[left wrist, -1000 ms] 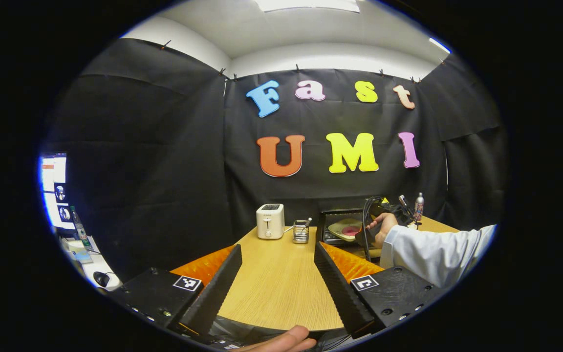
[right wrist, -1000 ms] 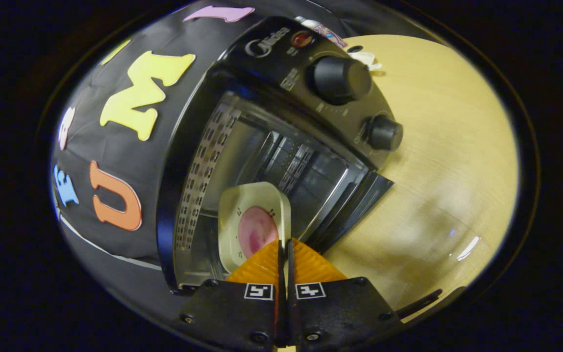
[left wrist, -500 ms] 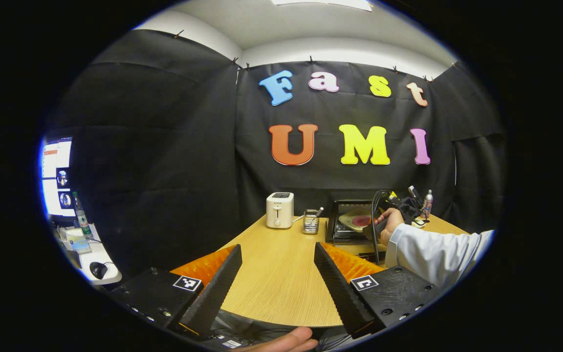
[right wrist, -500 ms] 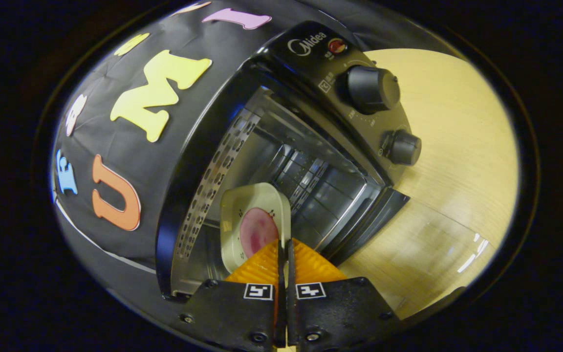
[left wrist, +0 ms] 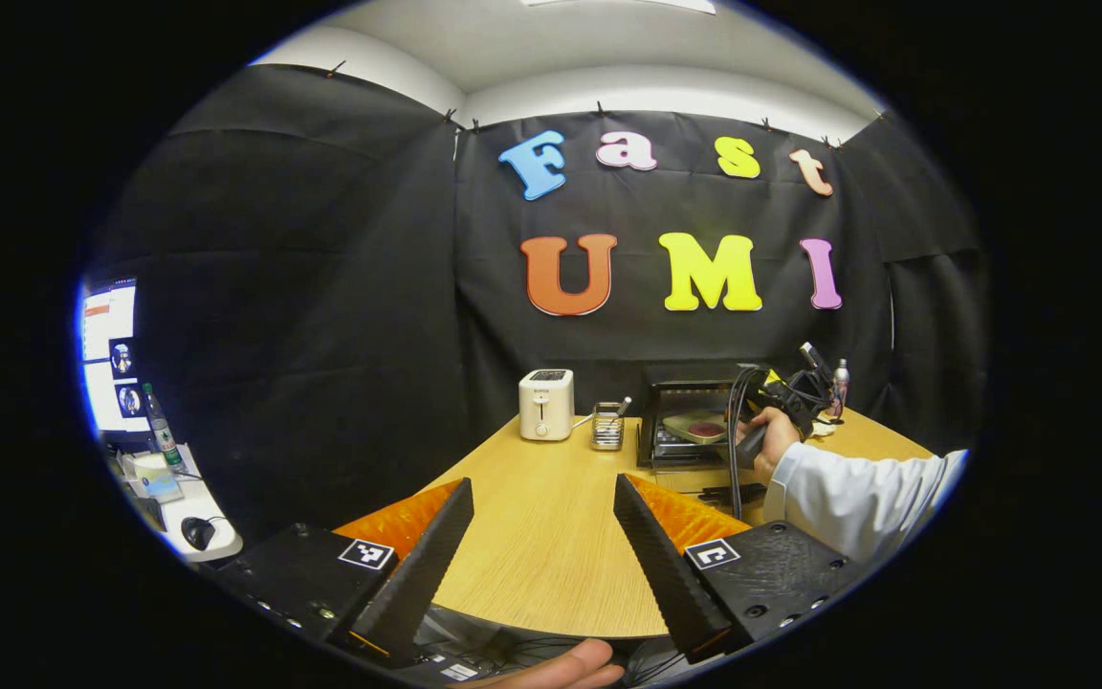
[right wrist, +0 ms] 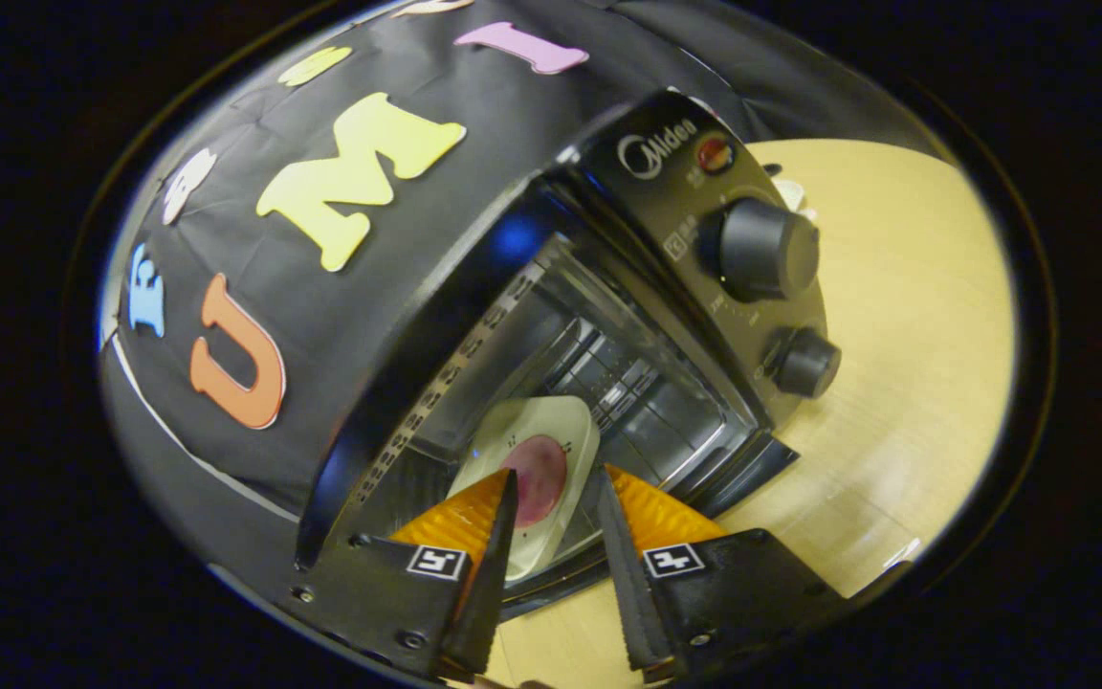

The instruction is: Open the electric oven with the left hand, put the food in, and close the electric oven.

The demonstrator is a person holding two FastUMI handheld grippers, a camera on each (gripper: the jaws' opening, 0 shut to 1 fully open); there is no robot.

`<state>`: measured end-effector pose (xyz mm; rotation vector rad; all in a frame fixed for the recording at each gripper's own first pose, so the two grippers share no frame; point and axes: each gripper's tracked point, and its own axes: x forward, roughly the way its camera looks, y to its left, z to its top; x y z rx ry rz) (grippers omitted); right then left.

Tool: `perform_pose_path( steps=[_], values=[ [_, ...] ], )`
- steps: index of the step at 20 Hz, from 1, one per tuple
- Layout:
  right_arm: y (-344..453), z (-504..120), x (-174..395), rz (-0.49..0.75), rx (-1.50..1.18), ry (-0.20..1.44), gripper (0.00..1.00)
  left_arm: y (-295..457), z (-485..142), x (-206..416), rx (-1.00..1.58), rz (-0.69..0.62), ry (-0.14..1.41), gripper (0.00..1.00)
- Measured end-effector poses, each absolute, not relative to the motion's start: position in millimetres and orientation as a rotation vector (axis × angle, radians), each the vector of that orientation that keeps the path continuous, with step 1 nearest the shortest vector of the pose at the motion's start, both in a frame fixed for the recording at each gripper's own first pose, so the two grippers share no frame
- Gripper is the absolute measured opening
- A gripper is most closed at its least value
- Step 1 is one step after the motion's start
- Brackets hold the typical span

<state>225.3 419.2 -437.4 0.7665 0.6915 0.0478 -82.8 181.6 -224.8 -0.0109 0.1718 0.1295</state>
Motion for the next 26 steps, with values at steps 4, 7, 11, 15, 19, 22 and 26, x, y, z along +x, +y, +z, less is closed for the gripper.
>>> perform_pose_path(
  steps=[4,7,11,15,19,22,26],
  values=[
    [413,-424,211,0.101,0.665,0.649,0.77,170,-223,-82,-0.006,0.116,0.18,0.94],
    [404,-407,198,0.133,0.559,0.585,0.86,159,-219,-81,0.001,0.099,0.185,0.95],
    [391,-391,166,0.207,0.491,0.577,0.93,142,-218,-69,0.018,0.081,0.201,0.94],
    [361,-369,141,0.243,0.521,0.575,0.91,123,-228,-51,-0.001,0.051,0.243,0.95],
    [324,-333,126,0.282,0.463,0.508,0.92,104,-248,-25,0.011,0.023,0.305,0.95],
    [296,-306,117,0.313,0.385,0.452,0.92,86,-273,-6,0.016,0.001,0.374,0.95],
    [261,-261,100,0.352,0.289,0.335,0.98,56,-317,24,0.025,-0.042,0.47,0.96]
  ],
)
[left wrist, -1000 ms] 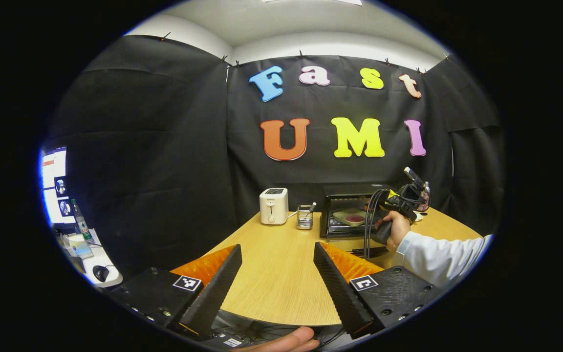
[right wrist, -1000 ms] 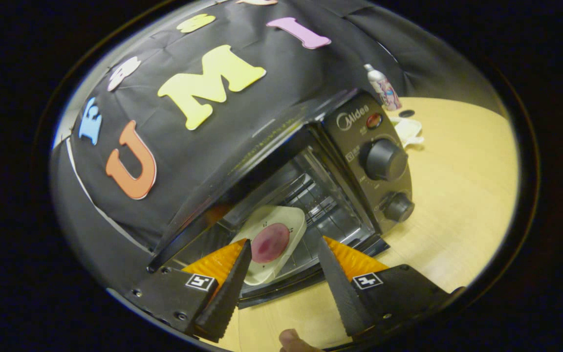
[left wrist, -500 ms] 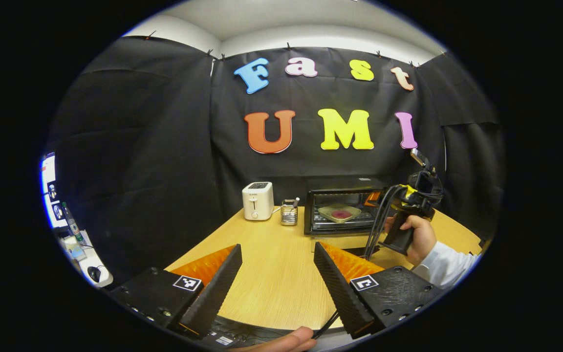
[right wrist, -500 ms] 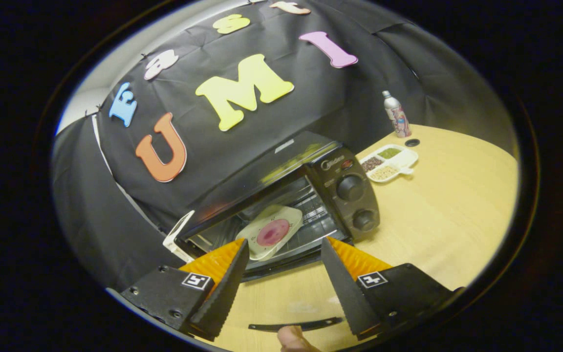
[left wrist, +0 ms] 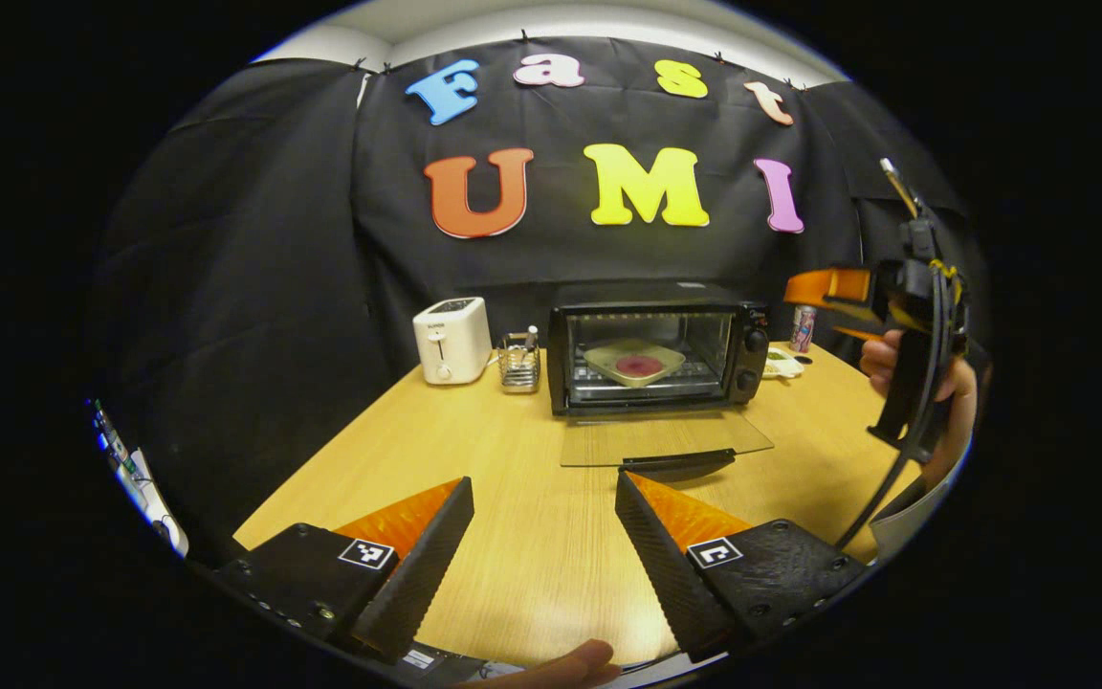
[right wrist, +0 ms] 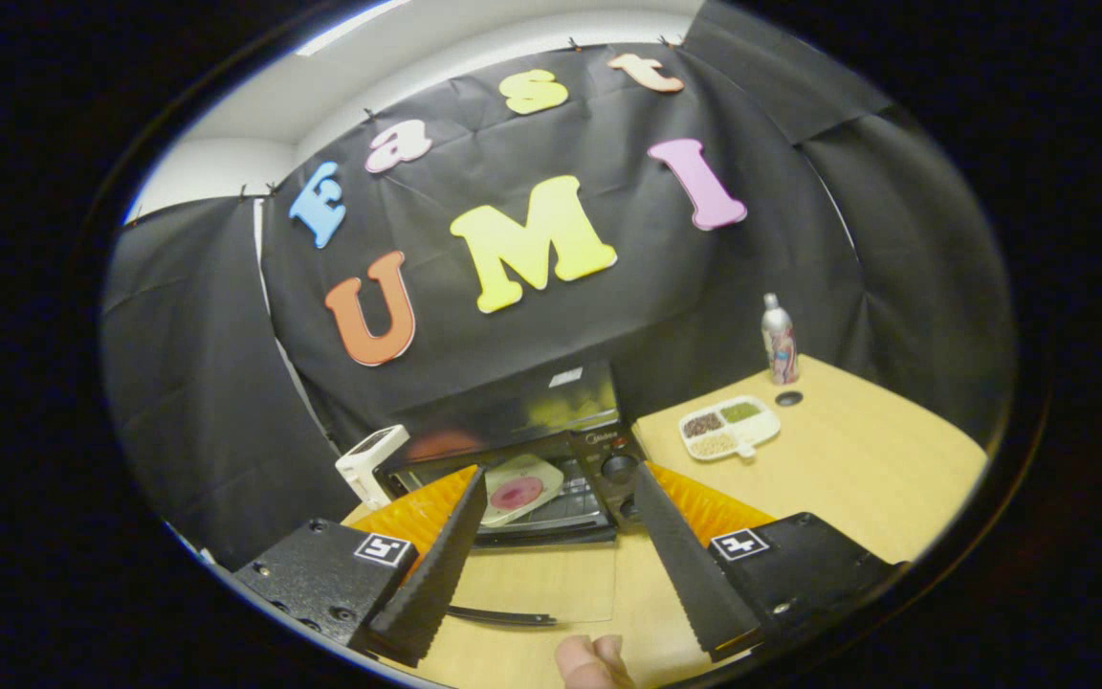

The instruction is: Open the electric oven with the left hand, put the food in, and close the electric oven.

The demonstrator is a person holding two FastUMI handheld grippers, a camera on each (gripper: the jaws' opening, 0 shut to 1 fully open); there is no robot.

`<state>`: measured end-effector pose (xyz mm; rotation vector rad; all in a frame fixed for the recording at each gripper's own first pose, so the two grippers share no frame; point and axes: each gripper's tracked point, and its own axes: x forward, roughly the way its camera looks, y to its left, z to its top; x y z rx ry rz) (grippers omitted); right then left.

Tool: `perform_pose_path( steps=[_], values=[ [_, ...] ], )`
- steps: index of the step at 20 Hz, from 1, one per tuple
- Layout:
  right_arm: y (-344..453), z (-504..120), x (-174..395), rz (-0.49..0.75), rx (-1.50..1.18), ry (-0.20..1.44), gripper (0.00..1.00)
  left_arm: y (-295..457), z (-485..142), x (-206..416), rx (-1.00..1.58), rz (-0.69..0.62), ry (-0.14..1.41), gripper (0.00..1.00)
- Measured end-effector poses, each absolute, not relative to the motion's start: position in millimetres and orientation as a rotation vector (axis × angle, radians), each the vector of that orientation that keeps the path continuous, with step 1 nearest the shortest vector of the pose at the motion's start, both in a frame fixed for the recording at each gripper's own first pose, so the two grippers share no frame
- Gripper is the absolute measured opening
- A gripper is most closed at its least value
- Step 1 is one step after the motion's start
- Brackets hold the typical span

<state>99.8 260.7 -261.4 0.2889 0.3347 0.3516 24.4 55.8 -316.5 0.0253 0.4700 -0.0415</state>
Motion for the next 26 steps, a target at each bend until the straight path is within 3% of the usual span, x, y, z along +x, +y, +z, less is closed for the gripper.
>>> perform_pose_path(
  steps=[1,9,15,26],
  values=[
    [249,-250,96,0.348,0.254,0.303,0.92,48,-329,29,0.023,-0.054,0.499,0.97],
    [174,-152,50,0.278,0.084,0.024,0.96,-15,-382,49,-0.03,-0.161,0.645,0.97],
    [136,-125,30,0.299,0.048,0.011,0.96,-59,-394,71,-0.037,-0.233,0.679,0.97],
    [79,-118,24,0.261,0.103,-0.022,0.96,-70,-422,104,-0.013,-0.211,0.754,0.97]
  ],
)
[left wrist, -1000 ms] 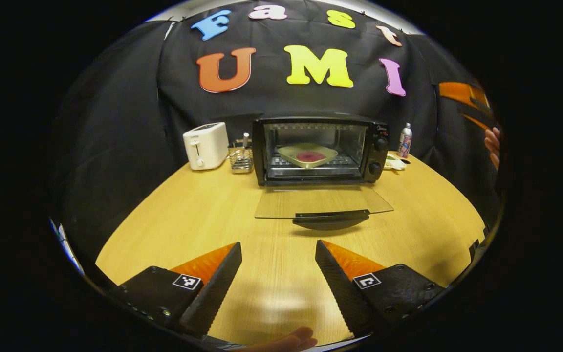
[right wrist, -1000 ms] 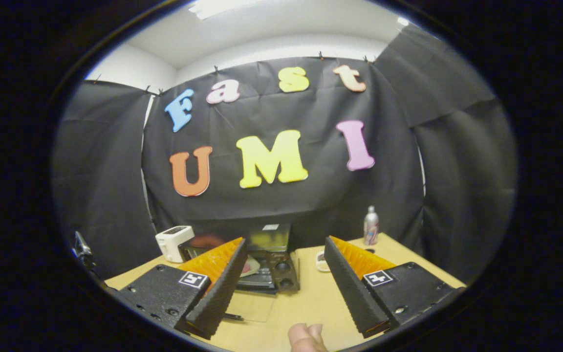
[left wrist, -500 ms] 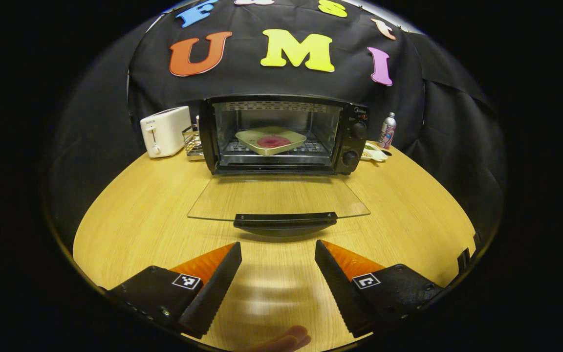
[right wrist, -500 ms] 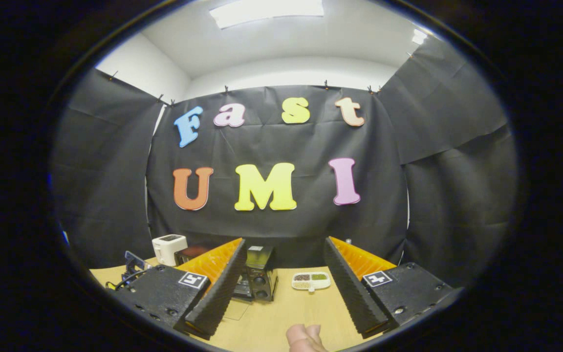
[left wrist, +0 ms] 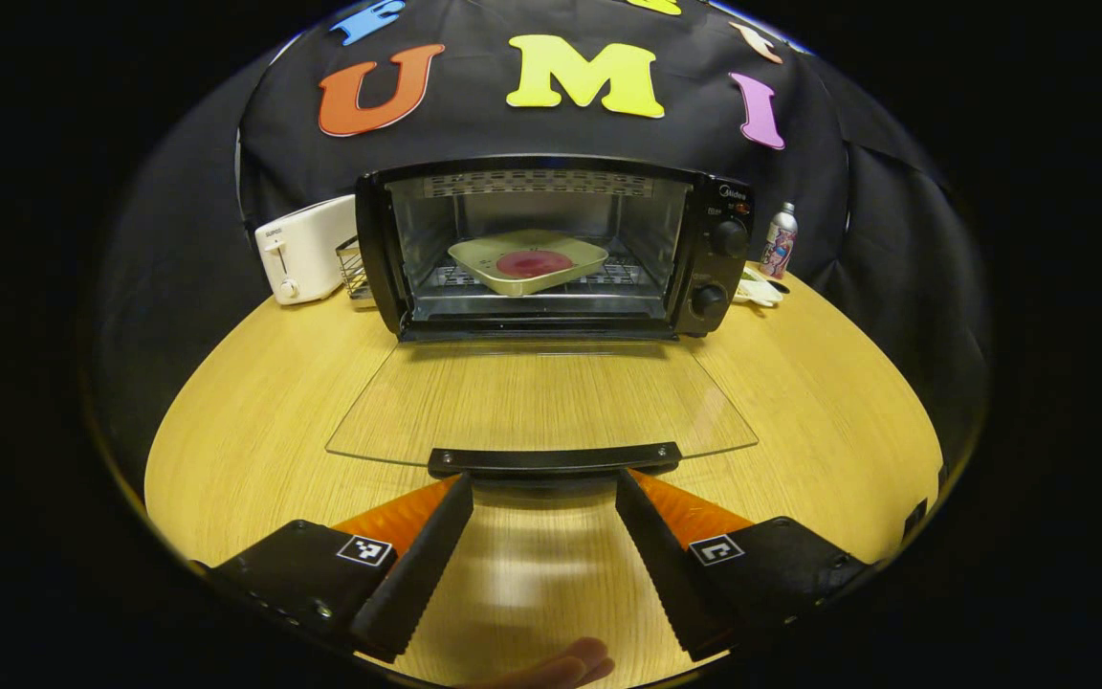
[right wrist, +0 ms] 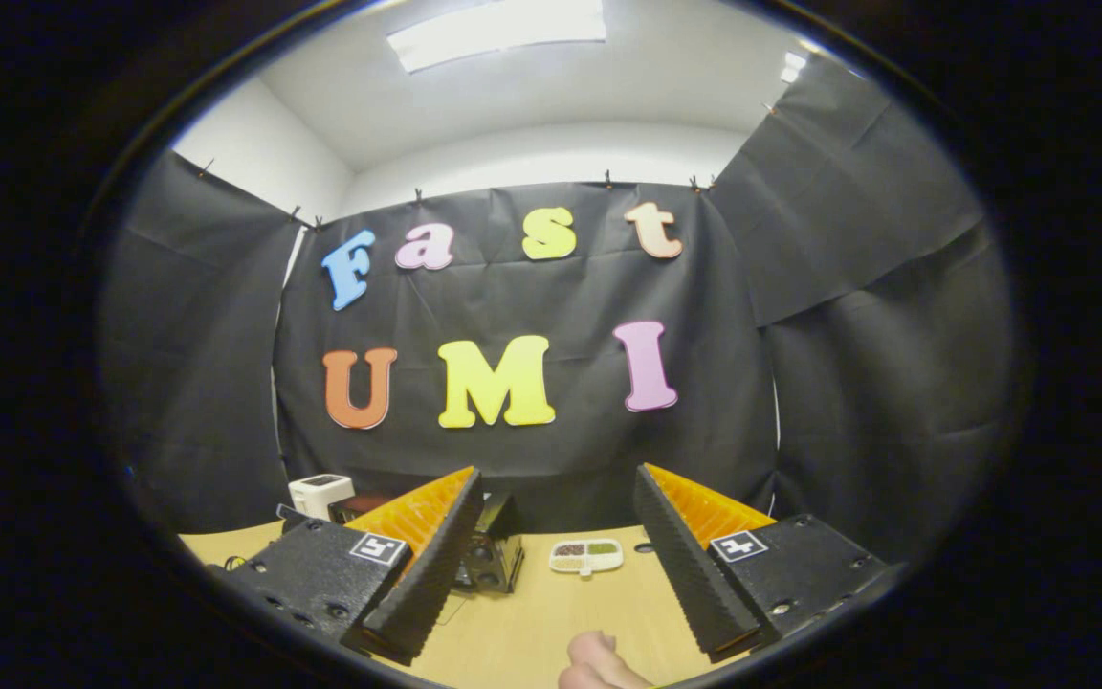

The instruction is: Open the electric oven with the left hand, put the food in, and close the electric oven.

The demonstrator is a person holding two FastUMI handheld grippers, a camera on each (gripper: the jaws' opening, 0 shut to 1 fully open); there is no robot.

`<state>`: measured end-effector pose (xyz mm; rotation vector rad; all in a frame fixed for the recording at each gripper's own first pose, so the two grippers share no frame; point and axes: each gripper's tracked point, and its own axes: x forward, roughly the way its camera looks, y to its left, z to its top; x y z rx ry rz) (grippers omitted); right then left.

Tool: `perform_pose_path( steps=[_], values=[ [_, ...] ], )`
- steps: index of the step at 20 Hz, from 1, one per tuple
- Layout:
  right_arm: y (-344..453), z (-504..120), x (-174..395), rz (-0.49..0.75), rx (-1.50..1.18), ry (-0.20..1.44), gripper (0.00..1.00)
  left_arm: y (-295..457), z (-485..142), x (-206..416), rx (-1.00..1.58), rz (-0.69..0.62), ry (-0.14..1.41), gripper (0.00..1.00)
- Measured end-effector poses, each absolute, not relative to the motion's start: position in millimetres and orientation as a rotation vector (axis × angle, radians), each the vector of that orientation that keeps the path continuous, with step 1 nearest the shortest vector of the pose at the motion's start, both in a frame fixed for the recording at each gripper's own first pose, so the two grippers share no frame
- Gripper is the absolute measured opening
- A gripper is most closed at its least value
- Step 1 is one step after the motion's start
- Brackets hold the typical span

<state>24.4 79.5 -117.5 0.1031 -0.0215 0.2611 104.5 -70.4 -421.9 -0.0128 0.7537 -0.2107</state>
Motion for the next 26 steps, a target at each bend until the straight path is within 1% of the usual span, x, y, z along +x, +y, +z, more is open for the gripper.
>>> perform_pose_path(
  steps=[4,10,11,12,13,14,15,17,18,19,26],
  values=[
    [78,-116,25,0.257,0.103,-0.025,0.96,-70,-431,104,0.009,-0.205,0.791,0.98],
    [84,-116,19,0.276,0.083,-0.02,0.96,-70,-427,105,0.013,-0.21,0.79,0.97],
    [83,-115,19,0.274,0.081,-0.021,1.0,-69,-426,106,0.017,-0.213,0.792,0.97],
    [83,-114,19,0.274,0.079,-0.021,1.0,-70,-423,106,0.021,-0.215,0.791,0.97],
    [83,-113,18,0.273,0.077,-0.022,0.96,-69,-420,106,0.023,-0.217,0.788,0.97],
    [82,-113,16,0.271,0.074,-0.025,0.96,-69,-418,107,0.024,-0.218,0.785,1.0],
    [80,-112,15,0.269,0.071,-0.026,0.96,-68,-416,108,0.025,-0.219,0.784,0.97],
    [82,-111,13,0.268,0.062,-0.028,0.96,-68,-411,109,0.019,-0.216,0.777,0.97],
    [82,-112,11,0.266,0.056,-0.027,0.96,-69,-407,109,0.02,-0.216,0.77,1.0],
    [82,-112,10,0.262,0.052,-0.027,0.96,-68,-405,112,0.02,-0.217,0.767,0.97],
    [83,-114,1,0.264,0.047,-0.013,0.96,-66,-372,123,0.014,-0.218,0.714,0.97]
  ],
)
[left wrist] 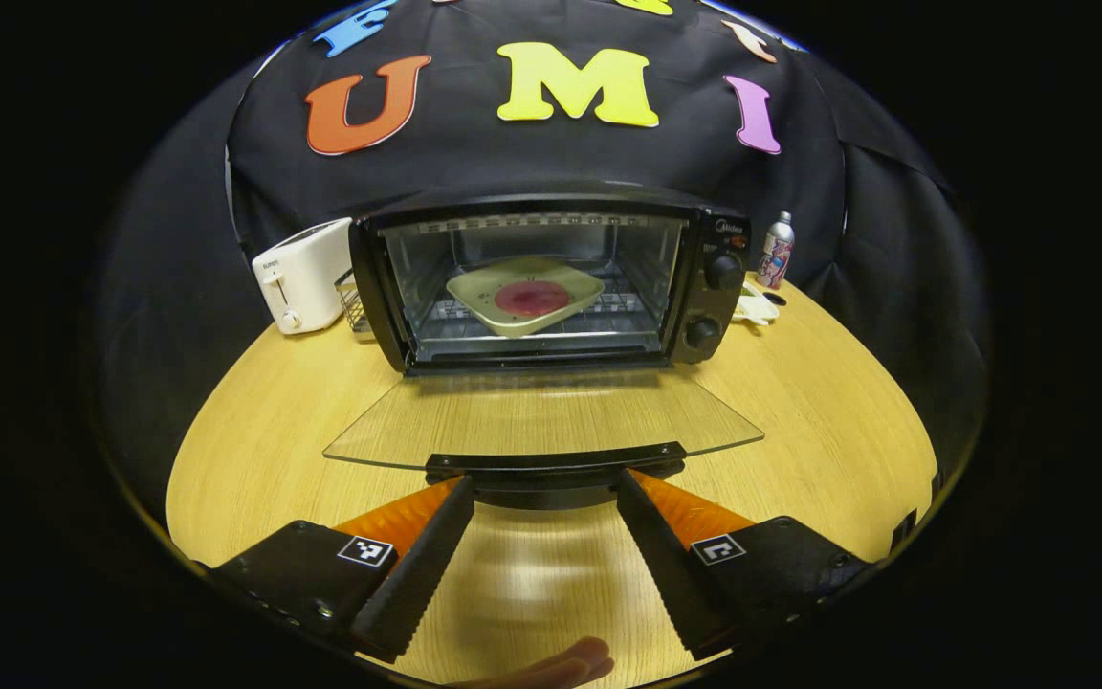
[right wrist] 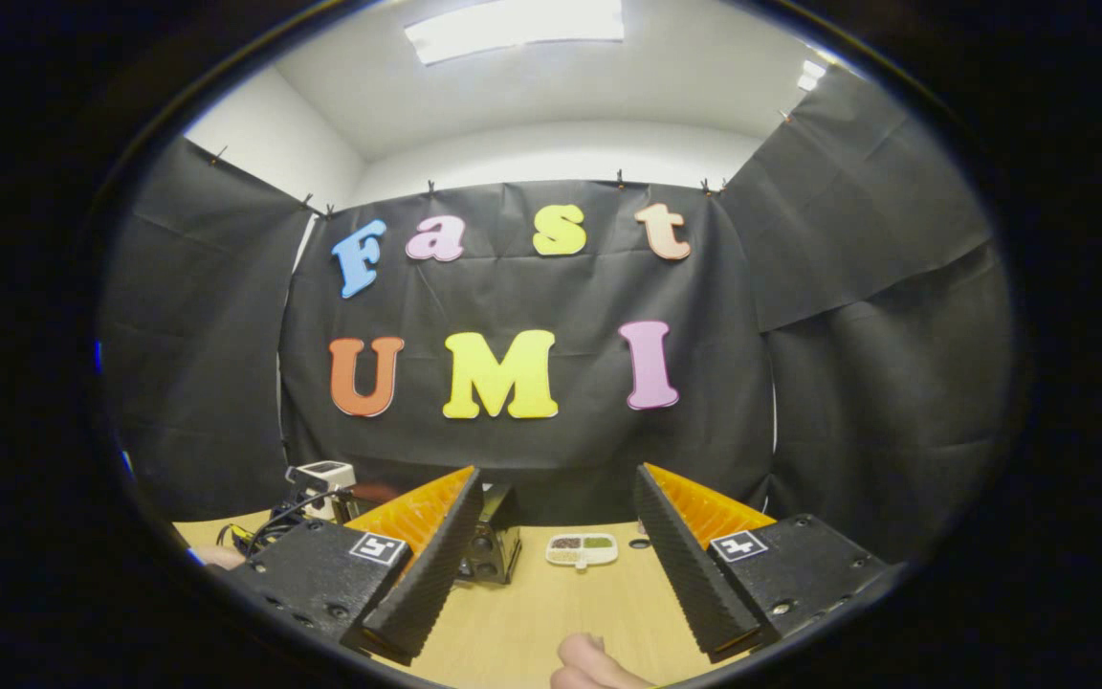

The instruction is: Open the electric oven with the left hand, put the food in, and close the electric oven.

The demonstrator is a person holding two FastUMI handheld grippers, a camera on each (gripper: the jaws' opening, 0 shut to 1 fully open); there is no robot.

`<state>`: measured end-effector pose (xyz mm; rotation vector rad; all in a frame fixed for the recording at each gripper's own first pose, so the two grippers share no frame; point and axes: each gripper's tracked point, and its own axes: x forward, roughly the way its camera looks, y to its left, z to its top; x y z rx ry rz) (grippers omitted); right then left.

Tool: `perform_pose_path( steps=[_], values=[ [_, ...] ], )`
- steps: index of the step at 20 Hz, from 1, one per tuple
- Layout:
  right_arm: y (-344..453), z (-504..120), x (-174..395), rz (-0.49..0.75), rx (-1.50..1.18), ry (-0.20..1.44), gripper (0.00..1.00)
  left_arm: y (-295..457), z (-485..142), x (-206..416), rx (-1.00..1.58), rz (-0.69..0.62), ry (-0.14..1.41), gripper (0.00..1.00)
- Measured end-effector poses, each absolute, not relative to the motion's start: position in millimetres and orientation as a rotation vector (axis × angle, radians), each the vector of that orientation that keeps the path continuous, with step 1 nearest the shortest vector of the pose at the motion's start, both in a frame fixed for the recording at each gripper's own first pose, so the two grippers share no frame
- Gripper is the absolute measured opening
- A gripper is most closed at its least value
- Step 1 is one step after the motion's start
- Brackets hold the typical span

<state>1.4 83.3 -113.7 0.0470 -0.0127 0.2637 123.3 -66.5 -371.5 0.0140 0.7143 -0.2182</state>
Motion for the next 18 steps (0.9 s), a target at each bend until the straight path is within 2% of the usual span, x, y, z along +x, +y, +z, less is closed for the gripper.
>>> perform_pose_path(
  steps=[3,4,5,6,7,18],
  values=[
    [82,-115,-1,0.25,0.041,-0.008,0.96,-66,-354,135,0.007,-0.218,0.681,0.97],
    [81,-115,-3,0.249,0.04,-0.004,1.0,-66,-348,139,0.011,-0.221,0.673,0.97],
    [81,-116,-5,0.249,0.041,-0.002,0.96,-65,-344,141,0.011,-0.222,0.669,0.97],
    [81,-117,-5,0.247,0.045,0.0,1.0,-66,-340,145,0.008,-0.226,0.664,0.97],
    [81,-117,-7,0.249,0.046,0.006,0.96,-68,-334,151,0.001,-0.227,0.653,0.98],
    [86,-131,-20,0.254,0.014,0.04,0.96,-70,-284,220,-0.081,-0.219,0.499,0.98]
  ],
)
